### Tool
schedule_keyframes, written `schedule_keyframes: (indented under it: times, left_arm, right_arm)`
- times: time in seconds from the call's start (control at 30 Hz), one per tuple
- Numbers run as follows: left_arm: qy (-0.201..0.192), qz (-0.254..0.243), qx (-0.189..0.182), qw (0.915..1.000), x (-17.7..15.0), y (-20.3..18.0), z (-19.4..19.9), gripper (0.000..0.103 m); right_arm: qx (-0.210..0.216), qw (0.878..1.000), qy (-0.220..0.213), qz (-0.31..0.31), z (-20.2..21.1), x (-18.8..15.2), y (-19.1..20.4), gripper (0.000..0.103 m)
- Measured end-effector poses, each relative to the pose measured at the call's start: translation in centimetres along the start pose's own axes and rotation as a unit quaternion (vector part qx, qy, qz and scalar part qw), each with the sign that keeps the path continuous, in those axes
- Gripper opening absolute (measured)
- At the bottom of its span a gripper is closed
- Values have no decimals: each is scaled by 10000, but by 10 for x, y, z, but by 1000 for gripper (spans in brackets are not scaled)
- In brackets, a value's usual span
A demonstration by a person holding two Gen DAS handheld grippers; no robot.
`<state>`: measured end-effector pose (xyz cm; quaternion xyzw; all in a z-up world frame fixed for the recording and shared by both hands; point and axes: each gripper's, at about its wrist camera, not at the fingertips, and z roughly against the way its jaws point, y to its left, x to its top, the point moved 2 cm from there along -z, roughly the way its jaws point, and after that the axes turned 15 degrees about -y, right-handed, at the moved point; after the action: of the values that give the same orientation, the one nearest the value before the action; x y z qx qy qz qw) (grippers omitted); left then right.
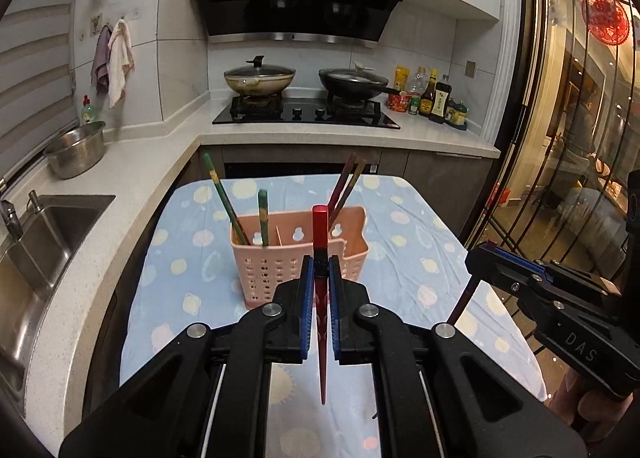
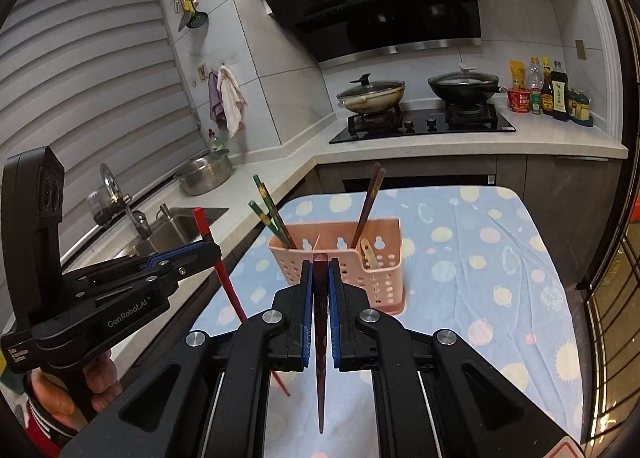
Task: Organize utensils
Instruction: 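Carry both red chopsticks over the pink caddy and drop them in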
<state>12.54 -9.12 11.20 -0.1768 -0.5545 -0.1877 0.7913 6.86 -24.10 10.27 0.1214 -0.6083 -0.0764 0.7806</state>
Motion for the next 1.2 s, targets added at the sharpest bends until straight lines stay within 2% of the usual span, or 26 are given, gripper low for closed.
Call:
schedule_keyframes:
  times: [0.37, 0.57, 0.87, 1.2]
  left_arm:
    - [-762, -67, 69, 9970, 77, 4, -21, 7]
    - [-953, -59, 123, 9954, 107, 9, -36, 7]
    - [-915, -2, 230, 9955, 119, 22, -67, 7]
    - [-571, 36, 344, 9978, 99, 34, -97, 7]
  right_arm:
    - [122, 9961, -871, -54, -26, 82, -1, 7]
    - [25, 9930, -1179, -80, -45, 113, -4, 7]
    - [-128, 9924, -1218, -103, -84, 124, -8, 7]
    - [-267, 9957, -870, -146, -123, 103, -19, 7]
